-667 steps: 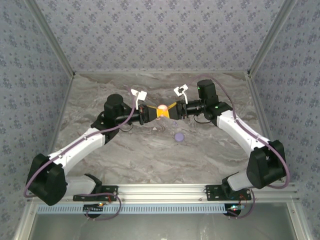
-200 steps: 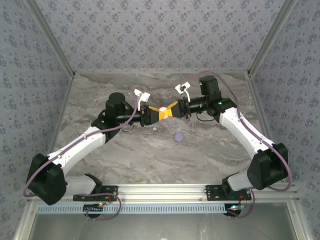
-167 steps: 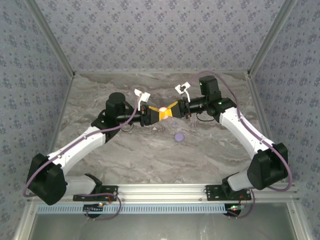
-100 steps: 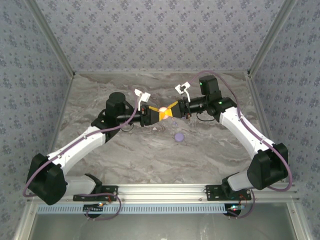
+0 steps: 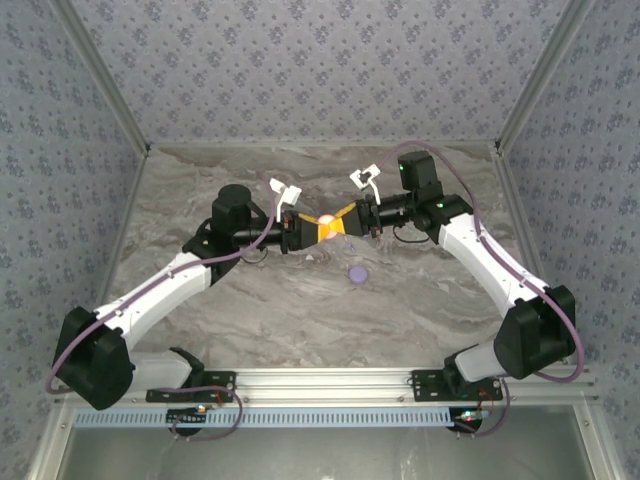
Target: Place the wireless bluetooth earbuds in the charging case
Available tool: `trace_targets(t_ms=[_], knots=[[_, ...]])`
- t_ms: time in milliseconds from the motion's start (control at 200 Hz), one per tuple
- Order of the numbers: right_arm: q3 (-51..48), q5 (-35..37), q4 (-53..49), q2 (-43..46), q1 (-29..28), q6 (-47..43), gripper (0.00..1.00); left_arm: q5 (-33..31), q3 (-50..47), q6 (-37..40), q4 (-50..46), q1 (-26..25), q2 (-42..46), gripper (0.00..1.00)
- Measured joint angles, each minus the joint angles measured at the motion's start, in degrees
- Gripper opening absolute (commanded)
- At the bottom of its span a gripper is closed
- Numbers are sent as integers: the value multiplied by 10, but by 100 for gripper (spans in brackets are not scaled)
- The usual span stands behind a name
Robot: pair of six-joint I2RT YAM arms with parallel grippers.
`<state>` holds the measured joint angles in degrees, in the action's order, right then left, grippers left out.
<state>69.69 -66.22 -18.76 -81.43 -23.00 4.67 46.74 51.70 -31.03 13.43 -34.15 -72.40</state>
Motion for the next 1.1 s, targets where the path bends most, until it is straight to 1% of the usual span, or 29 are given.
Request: trace_targets(t_ms=[120,185,290,445,585,735,889,1099], knots=[[3,4,-10,0,0,-7,29,0,3,7,-9,0,-1,18],[9,10,-21,0,-1,-13,35,-2,10,15,-18,0,-2,15],[20,26,-31,0,-4,-19,40,-12,21,42,-39,-1,-4,15],[29,49,-42,0,-10,-28,41,-27,23,95,-49,-7,-5,15],[32,61,-55,0,-12,-37,44,-39,14,148,-42,-9,0,15],[34,69,-69,0,-16,-47,45,-44,7,200,-42,-13,11,14],[39,76,-83,0,-19,-57,46,-47,2,239,-43,-15,16,12],[41,105,-92,2,-22,-57,46,-50,-17,285,-44,-17,25,11]])
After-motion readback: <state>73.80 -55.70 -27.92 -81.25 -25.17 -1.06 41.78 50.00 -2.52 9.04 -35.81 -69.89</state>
